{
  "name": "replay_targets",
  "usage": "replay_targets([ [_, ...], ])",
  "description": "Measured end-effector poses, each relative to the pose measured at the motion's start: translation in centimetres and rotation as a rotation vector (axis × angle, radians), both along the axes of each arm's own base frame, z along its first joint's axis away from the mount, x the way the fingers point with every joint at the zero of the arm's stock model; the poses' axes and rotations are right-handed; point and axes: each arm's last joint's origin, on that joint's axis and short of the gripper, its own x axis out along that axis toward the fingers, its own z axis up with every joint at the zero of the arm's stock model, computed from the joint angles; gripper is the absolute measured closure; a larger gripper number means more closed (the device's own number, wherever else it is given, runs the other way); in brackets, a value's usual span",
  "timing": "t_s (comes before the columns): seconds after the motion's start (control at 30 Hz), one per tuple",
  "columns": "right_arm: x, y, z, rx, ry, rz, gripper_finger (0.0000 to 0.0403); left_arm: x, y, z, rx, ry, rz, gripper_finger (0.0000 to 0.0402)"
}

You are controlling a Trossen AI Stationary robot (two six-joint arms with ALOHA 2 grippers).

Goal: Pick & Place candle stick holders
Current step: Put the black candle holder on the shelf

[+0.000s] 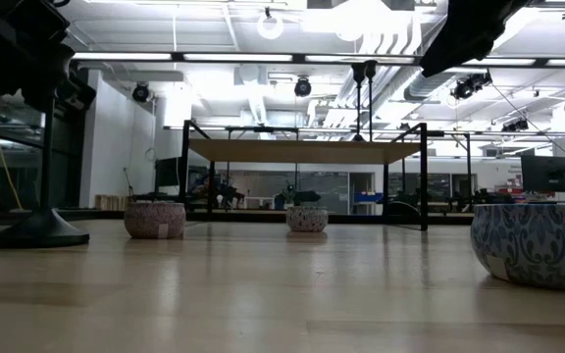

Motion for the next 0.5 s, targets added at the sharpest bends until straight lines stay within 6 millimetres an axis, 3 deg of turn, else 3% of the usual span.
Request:
replay_targets([
  [0.2,-0.05,0.00,-0.04,-0.002,0.008,0.002,0.0194,0.05,0.09,0.07,-0.014,-0.002,0.038,0.0234],
  [0.5,-0.10,-0.01,-0.10,-0.001,0.016,0.003,0.0194,0.02,-0.20,-0.56,-0.087,0.055,-0.040,0.0141],
])
